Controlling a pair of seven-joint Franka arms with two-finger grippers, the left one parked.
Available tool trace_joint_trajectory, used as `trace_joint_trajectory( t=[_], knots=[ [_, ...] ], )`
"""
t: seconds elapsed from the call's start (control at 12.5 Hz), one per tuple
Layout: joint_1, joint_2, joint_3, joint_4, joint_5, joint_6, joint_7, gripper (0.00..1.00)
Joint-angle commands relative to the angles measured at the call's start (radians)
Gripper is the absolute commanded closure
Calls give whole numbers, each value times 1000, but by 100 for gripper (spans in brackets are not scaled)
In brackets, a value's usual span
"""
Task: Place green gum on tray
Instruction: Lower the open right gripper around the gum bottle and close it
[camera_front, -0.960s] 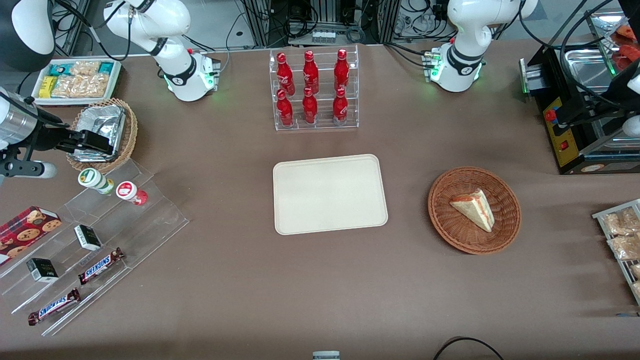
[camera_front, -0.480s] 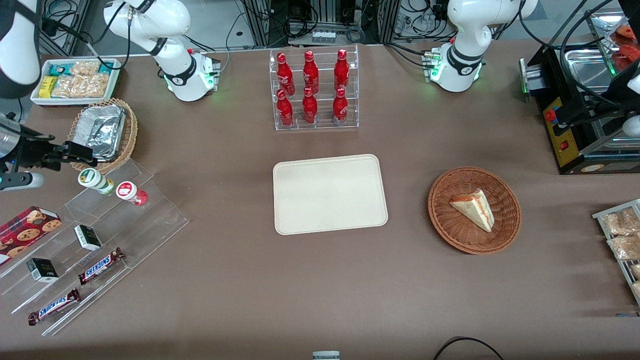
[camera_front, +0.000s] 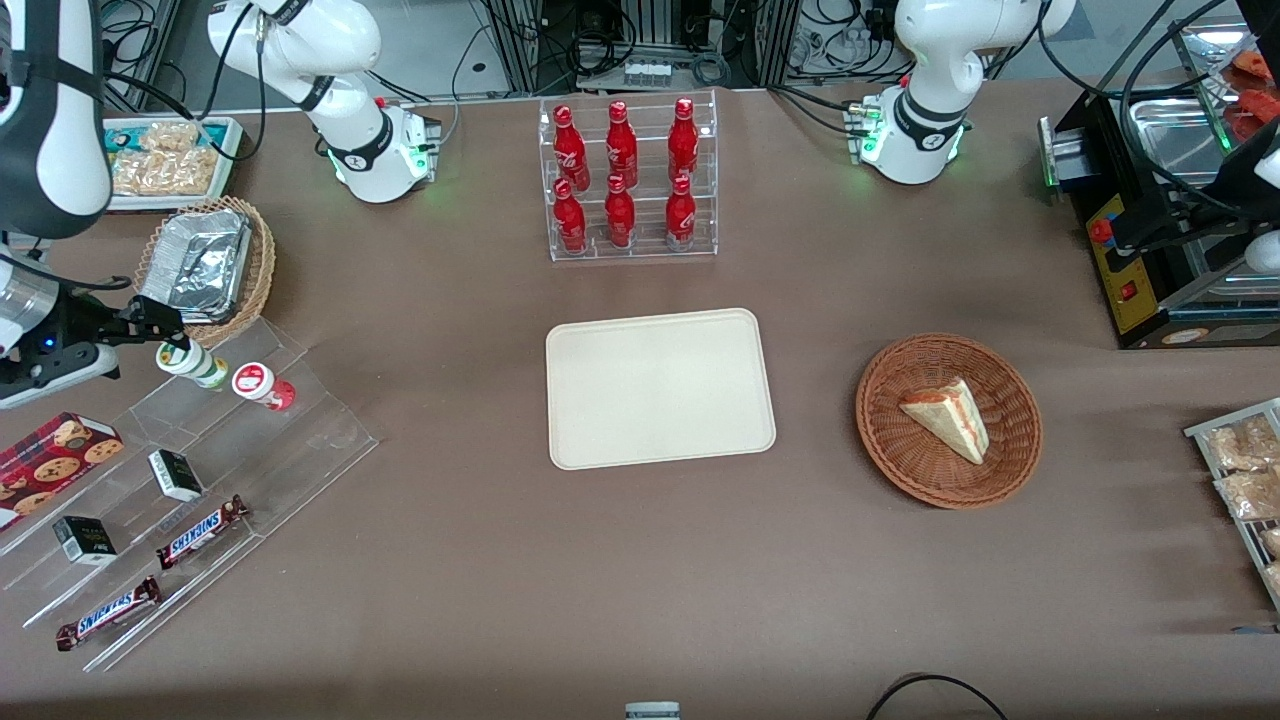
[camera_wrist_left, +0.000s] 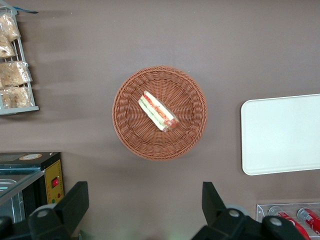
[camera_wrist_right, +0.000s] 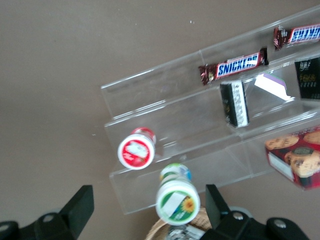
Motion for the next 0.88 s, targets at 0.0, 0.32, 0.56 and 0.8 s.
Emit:
trace_joint_trajectory(
  t=[0.0,0.32,0.56,0.8],
  knots=[
    [-6,-70,-37,-152,-14,147,-138,1],
    [-7,-62,-60,-227,-8,224,-177,1],
    [-6,-42,-82,-243,-2,246,-178,1],
    [-6,-29,-85,-255,-2,269,-177,1]
  ],
)
